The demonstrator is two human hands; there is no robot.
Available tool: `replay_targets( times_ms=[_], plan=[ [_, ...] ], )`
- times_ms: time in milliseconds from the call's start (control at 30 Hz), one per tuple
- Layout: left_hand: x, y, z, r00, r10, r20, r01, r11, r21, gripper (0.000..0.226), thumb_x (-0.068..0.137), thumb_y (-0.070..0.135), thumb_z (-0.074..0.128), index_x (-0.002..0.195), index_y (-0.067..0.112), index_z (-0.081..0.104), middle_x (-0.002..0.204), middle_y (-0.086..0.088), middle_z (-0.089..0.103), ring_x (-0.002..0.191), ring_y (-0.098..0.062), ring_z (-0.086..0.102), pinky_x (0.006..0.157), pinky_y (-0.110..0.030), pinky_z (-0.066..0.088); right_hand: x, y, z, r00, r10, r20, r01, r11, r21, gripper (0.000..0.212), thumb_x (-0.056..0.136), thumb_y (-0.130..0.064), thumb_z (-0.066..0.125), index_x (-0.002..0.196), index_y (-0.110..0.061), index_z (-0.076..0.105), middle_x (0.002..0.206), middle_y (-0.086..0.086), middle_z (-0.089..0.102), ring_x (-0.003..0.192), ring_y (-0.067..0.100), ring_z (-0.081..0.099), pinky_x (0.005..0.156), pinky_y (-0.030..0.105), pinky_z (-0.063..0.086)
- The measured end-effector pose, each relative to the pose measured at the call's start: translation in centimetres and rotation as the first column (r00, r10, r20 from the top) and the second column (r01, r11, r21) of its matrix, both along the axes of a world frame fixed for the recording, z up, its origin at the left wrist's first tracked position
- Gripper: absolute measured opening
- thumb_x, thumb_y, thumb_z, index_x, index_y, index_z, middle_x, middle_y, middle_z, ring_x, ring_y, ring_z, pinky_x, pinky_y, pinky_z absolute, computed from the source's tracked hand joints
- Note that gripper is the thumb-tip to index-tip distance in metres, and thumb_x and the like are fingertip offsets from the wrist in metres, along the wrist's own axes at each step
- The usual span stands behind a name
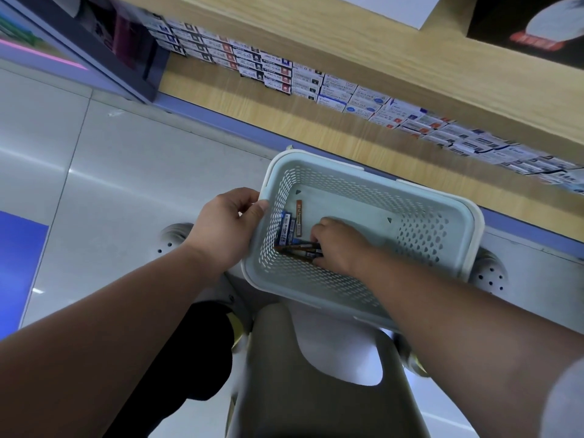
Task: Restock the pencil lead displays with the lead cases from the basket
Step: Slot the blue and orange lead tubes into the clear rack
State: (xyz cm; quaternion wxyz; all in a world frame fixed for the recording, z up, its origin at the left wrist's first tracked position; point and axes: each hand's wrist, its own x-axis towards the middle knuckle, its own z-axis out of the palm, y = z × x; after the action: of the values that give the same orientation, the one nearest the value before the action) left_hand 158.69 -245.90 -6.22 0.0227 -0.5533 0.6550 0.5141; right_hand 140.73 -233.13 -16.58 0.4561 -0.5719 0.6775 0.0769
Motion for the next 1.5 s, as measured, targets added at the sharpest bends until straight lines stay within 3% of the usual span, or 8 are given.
replay_targets(
  times_ms=[300,600,700,833,967,1100,1267,1500],
  plan=[
    [-0.2,-0.1,0.5,1.0,-0.01,0.021,0.01,1.0,0.005,0.023,0.1,0.034,0.056,0.079,0.028,0.064,0.065,0.015,0.056,0.053,-0.001,0.049,0.054,-0.02,0.038,1.0,0.6,-0.4,0.982,-0.187,0.024,0.187,0.982,-0.014,0.039,0.081,-0.038,0.081,0.111,-0.017,0.066,0.113,0.002,0.054,0.105,0.022,0.053,0.089,0.034,0.048],
    [-0.2,-0.1,0.5,1.0,-0.009,0.0,0.009,1.0,0.012,0.023,0.1,0.034,0.055,0.079,0.028,0.063,0.07,0.012,0.058,0.06,-0.007,0.051,0.058,-0.025,0.04,1.8,0.3,-0.5,0.992,-0.121,-0.024,0.121,0.993,-0.009,0.022,0.088,-0.036,0.073,0.102,-0.019,0.071,0.104,0.003,0.065,0.096,0.025,0.06,0.08,0.036,0.051],
    [0.0,-0.1,0.3,0.999,0.032,-0.028,-0.032,0.999,0.029,0.022,0.099,0.034,0.057,0.08,0.026,0.066,0.07,0.01,0.06,0.061,-0.009,0.053,0.062,-0.027,0.046,2.5,0.2,-1.0,0.998,-0.062,-0.029,0.064,0.996,0.056,0.022,0.093,-0.034,0.064,0.107,-0.017,0.069,0.104,0.007,0.067,0.092,0.026,0.06,0.072,0.031,0.042],
    [0.1,-0.1,0.2,0.999,0.034,-0.034,-0.033,0.999,0.029,0.023,0.098,0.035,0.058,0.079,0.024,0.064,0.07,0.008,0.06,0.062,-0.011,0.053,0.063,-0.03,0.047,2.6,0.1,-1.0,1.0,-0.006,0.002,0.006,0.995,0.097,0.035,0.099,-0.036,0.057,0.124,-0.014,0.065,0.12,0.012,0.063,0.11,0.03,0.057,0.086,0.032,0.043],
    [0.0,-0.2,0.2,0.999,0.022,-0.032,-0.022,1.0,0.016,0.022,0.098,0.034,0.058,0.08,0.024,0.064,0.071,0.008,0.06,0.06,-0.01,0.052,0.061,-0.028,0.045,2.3,0.0,-0.5,0.996,0.07,0.046,-0.076,0.99,0.121,0.037,0.103,-0.039,0.049,0.124,-0.012,0.062,0.127,0.013,0.058,0.119,0.031,0.052,0.099,0.035,0.043],
    [0.0,-0.3,0.2,0.999,0.025,-0.026,-0.025,0.999,0.02,0.022,0.098,0.034,0.058,0.079,0.025,0.063,0.07,0.008,0.059,0.06,-0.011,0.051,0.061,-0.027,0.043,2.5,-0.1,-0.3,0.99,0.062,0.125,-0.083,0.981,0.175,0.031,0.106,-0.038,0.043,0.117,-0.014,0.06,0.123,0.012,0.06,0.113,0.031,0.056,0.089,0.034,0.043],
    [0.0,-0.3,0.3,1.0,0.011,-0.012,-0.011,1.0,0.002,0.024,0.099,0.034,0.057,0.077,0.025,0.062,0.069,0.009,0.058,0.059,-0.01,0.05,0.058,-0.026,0.039,3.1,-0.4,0.0,0.984,0.007,0.177,-0.041,0.981,0.19,0.033,0.107,-0.036,0.043,0.121,-0.009,0.055,0.127,0.016,0.058,0.109,0.029,0.055,0.082,0.032,0.04],
    [0.3,-0.5,0.0,0.999,0.03,-0.02,-0.029,0.999,0.026,0.022,0.099,0.032,0.057,0.081,0.021,0.064,0.066,0.008,0.058,0.059,-0.013,0.05,0.061,-0.029,0.045,2.6,-1.7,0.4,0.979,0.052,0.197,-0.102,0.961,0.258,0.034,0.104,-0.036,0.046,0.119,-0.007,0.057,0.117,0.015,0.062,0.101,0.031,0.059,0.094,0.04,0.049]
  ],
)
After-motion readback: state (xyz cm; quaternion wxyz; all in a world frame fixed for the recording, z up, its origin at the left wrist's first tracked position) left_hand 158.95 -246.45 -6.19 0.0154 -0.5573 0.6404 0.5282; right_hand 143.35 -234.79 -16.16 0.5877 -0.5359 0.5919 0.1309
